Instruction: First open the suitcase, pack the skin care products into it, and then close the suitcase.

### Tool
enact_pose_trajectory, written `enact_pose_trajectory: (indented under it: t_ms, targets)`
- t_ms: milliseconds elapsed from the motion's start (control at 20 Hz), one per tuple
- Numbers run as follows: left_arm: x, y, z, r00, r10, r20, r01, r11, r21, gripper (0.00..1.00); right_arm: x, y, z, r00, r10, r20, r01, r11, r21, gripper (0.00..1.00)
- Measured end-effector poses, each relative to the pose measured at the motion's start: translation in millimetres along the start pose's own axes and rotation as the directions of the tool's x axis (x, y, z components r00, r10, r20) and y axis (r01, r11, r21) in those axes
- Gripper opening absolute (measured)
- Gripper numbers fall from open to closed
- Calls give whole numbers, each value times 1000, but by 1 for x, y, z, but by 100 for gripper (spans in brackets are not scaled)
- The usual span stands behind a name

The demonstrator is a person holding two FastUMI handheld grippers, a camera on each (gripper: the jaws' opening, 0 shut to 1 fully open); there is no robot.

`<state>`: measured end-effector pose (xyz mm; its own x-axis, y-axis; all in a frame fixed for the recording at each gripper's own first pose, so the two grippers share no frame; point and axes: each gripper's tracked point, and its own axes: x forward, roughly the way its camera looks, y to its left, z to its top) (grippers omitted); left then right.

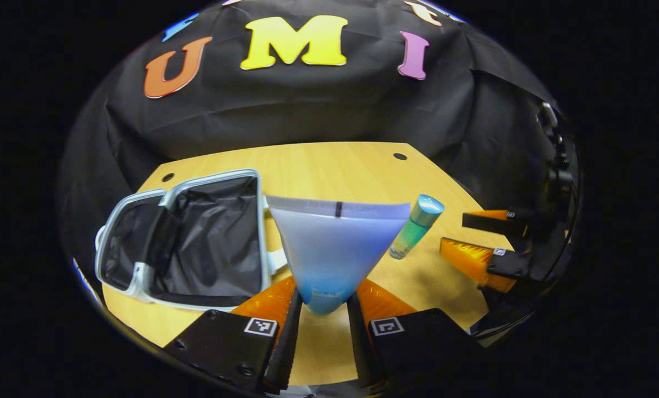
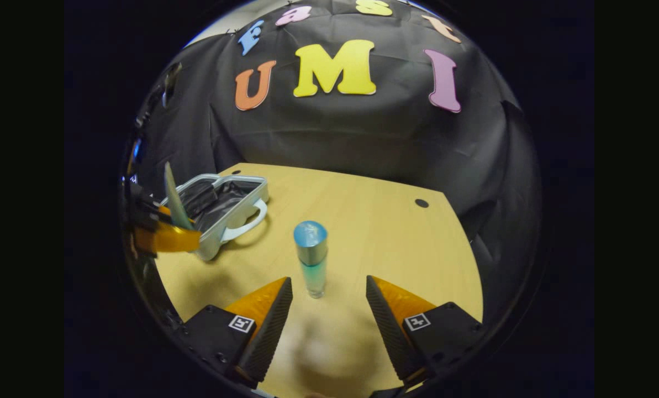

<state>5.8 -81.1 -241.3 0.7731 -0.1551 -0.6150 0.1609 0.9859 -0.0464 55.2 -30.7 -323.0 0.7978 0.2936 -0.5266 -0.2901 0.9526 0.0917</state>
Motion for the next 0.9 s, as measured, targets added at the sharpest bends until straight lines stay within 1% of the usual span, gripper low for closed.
enact_pose_trajectory:
  t_ms: [100, 200, 300, 350, 400, 450, 500, 650, 700, 750, 800, 850, 900]
  targets:
    - [-15, 32, 4, 999, 47, -6, -47, 998, -47, 47, 22, 7, -6, 1000, -22, -8, 22, 999, 23, 80]
    - [-21, 62, 6, 997, 80, -22, -81, 993, -89, 47, 38, 8, -8, 998, -63, -16, 64, 996, 58, 80]
    - [-23, 92, 4, 992, 118, -50, -122, 988, -97, 47, 49, 8, -9, 995, -102, -19, 103, 991, 82, 80]
    - [-23, 102, 4, 991, 123, -56, -128, 987, -96, 47, 52, 8, -11, 993, -114, -25, 116, 988, 97, 79]
    - [-23, 109, 5, 990, 124, -62, -130, 987, -100, 47, 55, 7, -13, 991, -126, -36, 130, 985, 116, 75]
    - [-20, 115, 5, 991, 115, -69, -122, 988, -100, 47, 57, 6, -14, 989, -140, -40, 144, 980, 135, 73]
    - [-16, 119, 5, 991, 111, -79, -118, 989, -93, 47, 59, 4, -12, 987, -156, -38, 159, 976, 148, 68]
    - [-3, 133, 3, 988, 100, -120, -109, 992, -67, 47, 63, 5, -8, 982, -186, -33, 189, 968, 167, 61]
    - [2, 136, 2, 987, 96, -130, -105, 992, -63, 47, 64, 7, -8, 981, -192, -31, 195, 966, 167, 55]
    - [7, 141, 1, 985, 92, -145, -102, 993, -60, 47, 62, 5, -6, 975, -221, -30, 223, 960, 168, 53]
    - [13, 146, 0, 984, 92, -154, -102, 993, -54, 47, 62, 4, -8, 970, -239, -39, 242, 954, 178, 41]
    - [19, 151, 0, 983, 92, -161, -101, 994, -47, 47, 62, 4, -8, 968, -249, -40, 252, 948, 193, 38]
    - [24, 154, 0, 981, 93, -169, -101, 994, -38, 47, 60, 4, -9, 963, -265, -49, 269, 944, 192, 38]
